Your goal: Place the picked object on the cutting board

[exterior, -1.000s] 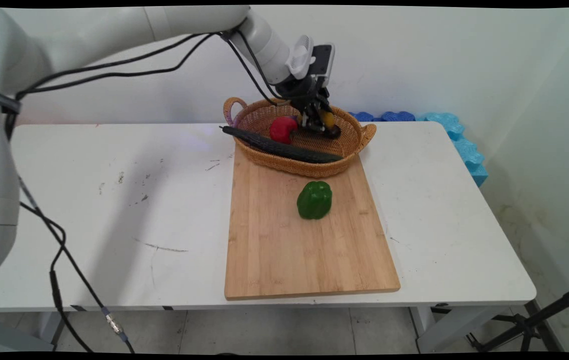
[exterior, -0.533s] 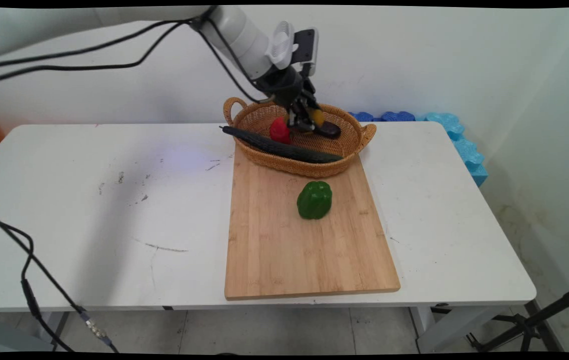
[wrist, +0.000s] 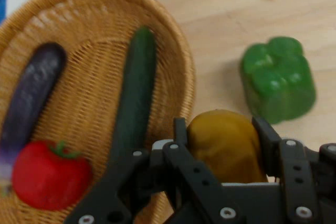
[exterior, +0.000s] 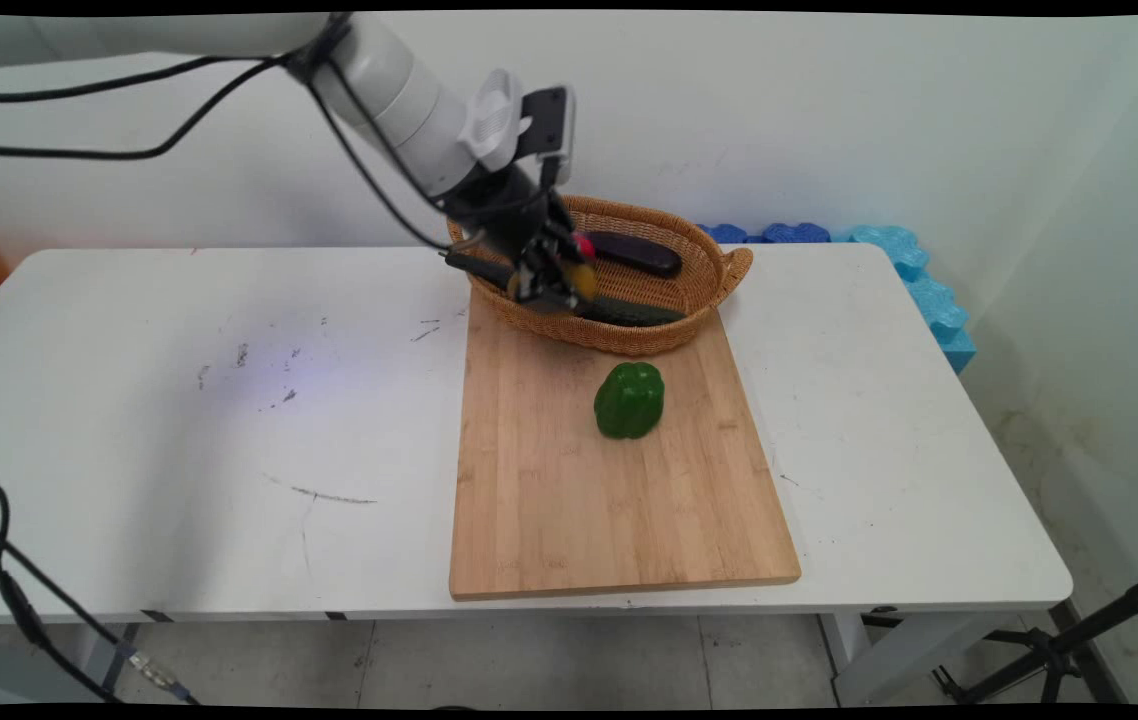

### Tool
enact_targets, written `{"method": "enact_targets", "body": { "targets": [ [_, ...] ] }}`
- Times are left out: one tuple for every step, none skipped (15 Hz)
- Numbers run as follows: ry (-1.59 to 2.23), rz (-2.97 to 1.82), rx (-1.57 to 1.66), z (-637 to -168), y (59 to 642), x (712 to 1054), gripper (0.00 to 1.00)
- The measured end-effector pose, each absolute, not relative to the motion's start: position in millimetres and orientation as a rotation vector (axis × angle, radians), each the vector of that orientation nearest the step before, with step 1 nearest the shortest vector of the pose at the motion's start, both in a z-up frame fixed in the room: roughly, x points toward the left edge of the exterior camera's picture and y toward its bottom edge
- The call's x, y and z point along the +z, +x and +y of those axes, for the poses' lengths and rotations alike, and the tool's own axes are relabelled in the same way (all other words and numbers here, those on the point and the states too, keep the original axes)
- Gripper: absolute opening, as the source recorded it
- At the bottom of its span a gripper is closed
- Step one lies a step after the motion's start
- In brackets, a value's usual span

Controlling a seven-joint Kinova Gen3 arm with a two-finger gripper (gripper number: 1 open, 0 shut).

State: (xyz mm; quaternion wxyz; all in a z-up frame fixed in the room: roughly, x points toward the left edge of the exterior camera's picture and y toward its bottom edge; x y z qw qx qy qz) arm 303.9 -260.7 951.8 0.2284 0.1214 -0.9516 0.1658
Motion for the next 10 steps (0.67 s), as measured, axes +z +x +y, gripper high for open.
{"method": "enact_targets", "body": {
  "targets": [
    [0.341,-2.623,0.448,-256,306,950,0.0],
    [0.35,-2.629,0.434,-249,308,948,0.0],
    [0.354,-2.631,0.426,-245,310,945,0.0],
    [0.358,-2.635,0.416,-240,311,943,0.0],
    [0.361,-2.639,0.408,-236,312,939,0.0],
    [0.364,-2.643,0.399,-232,314,935,0.0],
    [0.367,-2.647,0.388,-227,315,930,0.0],
    [0.371,-2.651,0.381,-223,316,924,0.0],
    [0.376,-2.654,0.375,-220,317,918,0.0],
    [0.382,-2.658,0.369,-217,318,912,0.0]
  ]
}}
